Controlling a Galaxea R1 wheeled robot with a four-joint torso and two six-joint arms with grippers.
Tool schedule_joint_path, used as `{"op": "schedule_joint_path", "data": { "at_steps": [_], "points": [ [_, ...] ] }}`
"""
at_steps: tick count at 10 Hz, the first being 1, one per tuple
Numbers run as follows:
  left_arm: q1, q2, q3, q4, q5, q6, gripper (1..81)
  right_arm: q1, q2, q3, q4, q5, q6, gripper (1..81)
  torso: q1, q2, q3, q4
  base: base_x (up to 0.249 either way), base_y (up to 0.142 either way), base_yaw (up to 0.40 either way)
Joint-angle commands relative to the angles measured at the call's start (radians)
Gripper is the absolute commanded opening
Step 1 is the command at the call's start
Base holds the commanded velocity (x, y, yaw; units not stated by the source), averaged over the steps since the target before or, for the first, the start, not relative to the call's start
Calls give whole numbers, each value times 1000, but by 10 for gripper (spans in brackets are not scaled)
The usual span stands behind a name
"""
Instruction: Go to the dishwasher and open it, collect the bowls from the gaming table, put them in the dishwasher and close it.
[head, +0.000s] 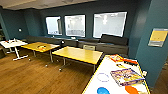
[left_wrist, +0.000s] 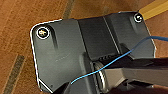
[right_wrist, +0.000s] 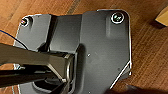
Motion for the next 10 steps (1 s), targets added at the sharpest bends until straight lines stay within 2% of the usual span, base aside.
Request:
{"op": "schedule_joint_path", "data": {
  "at_steps": [1, 10],
  "points": [
    [-67, -2, 0, 4, 44, 3, 811, 36, 0, 1, -1, -55, -4, 811, 0, 0, 0, 0, 0, 0, -347],
    [-67, -2, 0, -2, 44, 3, 811, 35, 0, 0, -1, -55, -4, 811, 0, 0, 0, 0, 0, 0, -350]
  ]
}}
